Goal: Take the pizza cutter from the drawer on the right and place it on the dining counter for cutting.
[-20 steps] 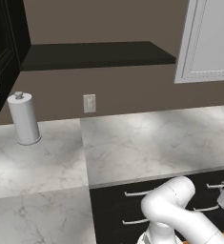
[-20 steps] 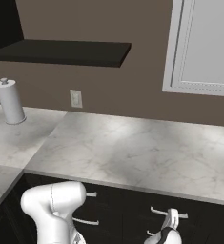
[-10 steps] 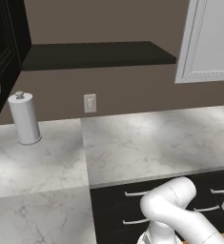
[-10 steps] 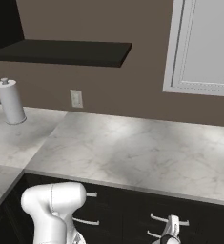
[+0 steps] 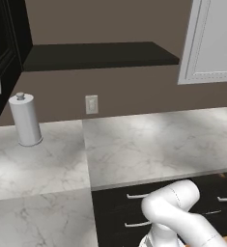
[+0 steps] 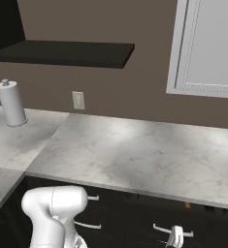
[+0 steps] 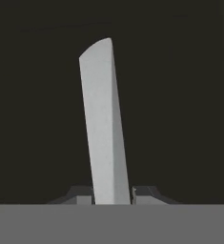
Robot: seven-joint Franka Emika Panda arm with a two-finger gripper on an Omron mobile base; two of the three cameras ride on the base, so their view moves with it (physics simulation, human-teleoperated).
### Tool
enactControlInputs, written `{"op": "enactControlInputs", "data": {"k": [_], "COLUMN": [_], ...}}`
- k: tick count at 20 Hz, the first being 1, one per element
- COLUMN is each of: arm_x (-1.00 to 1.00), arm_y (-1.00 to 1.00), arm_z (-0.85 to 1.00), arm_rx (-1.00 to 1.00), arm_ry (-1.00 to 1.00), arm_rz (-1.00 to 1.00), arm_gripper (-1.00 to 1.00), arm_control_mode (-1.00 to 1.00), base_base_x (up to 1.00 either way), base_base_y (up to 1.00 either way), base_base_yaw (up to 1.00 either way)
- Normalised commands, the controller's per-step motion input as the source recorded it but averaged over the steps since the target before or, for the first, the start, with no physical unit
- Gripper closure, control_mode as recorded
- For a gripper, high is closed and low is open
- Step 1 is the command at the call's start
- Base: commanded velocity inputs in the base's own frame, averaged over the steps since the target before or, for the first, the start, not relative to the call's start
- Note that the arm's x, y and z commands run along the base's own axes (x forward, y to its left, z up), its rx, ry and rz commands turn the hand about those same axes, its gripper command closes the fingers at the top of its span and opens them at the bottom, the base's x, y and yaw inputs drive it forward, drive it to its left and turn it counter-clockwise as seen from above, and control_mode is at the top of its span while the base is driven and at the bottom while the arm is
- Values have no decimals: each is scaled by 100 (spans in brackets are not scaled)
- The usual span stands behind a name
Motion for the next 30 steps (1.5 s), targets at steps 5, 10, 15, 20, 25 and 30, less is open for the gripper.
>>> {"op": "enactControlInputs", "data": {"k": [5,10,15,20,25,30], "arm_x": [-65,-70,-68,-78,-90,-83], "arm_y": [-57,-55,-41,-39,-49,-46], "arm_z": [-3,-9,-13,-13,-20,-27], "arm_rx": [0,0,0,0,0,0], "arm_ry": [1,1,1,0,0,0], "arm_rz": [2,3,2,0,0,0], "arm_gripper": [100,100,100,100,100,100], "arm_control_mode": [-100,-100,-100,-100,-100,-100], "base_base_x": [0,0,0,0,0,0], "base_base_y": [0,0,0,0,0,0], "base_base_yaw": [0,0,0,0,0,0]}}
